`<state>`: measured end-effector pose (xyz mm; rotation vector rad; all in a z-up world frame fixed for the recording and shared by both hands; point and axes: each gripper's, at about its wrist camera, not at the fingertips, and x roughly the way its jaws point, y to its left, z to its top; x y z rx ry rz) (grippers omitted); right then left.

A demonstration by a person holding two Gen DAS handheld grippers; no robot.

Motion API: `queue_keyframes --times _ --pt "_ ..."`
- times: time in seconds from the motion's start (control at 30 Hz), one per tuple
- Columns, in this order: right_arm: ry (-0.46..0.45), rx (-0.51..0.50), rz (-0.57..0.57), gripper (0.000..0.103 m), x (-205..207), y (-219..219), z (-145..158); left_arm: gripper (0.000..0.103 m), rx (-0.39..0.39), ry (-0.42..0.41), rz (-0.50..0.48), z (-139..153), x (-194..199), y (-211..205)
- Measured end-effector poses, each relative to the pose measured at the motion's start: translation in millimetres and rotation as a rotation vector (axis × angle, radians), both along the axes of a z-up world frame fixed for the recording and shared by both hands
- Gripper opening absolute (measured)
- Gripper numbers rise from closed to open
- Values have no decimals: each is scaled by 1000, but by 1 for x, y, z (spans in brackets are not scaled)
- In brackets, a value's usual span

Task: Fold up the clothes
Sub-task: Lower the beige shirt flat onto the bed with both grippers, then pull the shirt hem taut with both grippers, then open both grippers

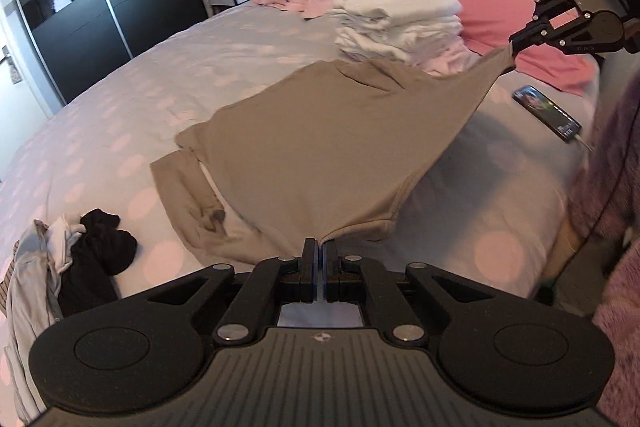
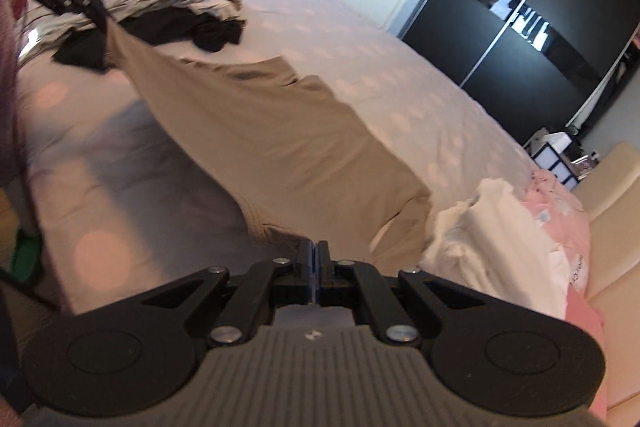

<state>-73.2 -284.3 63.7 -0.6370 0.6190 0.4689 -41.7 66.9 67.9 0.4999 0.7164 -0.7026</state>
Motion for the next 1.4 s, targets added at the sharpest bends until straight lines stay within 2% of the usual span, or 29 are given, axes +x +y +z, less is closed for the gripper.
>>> queue_keyframes --times 0.2,0.37,0.5,0.63,0.83,0.9,1.03,1.07,1.1,1.17,1.27,1.4 --pt "64 -36 77 1 -38 2 6 0 49 27 -91 17 -21 0" --pt "155 -67 128 1 -63 8 2 0 132 95 -178 11 -38 -2" --pt "261 -147 164 0 -75 22 -27 0 232 155 -270 -18 -50 -14" --pt "337 -234 180 0 -78 40 -62 0 265 188 -280 -43 -44 -23" --pt "406 -301 183 0 -74 48 -106 0 360 180 -352 -75 -41 -35" --pt "407 -333 198 0 -75 48 -115 0 390 175 -396 -84 -46 -39" --pt "382 -306 206 3 -76 44 -113 13 439 125 -455 -100 -54 -45" --pt "371 -296 207 11 -76 42 -112 14 450 108 -470 -104 -56 -47" --pt "357 -295 212 22 -76 41 -112 17 463 92 -485 -108 -58 -48" --pt "330 -293 223 33 -76 38 -114 20 488 75 -512 -116 -61 -51" --pt "307 -327 241 34 -75 39 -121 25 524 44 -550 -127 -65 -52" --pt "256 -453 312 33 -78 46 -138 25 585 -6 -572 -143 -69 -53"
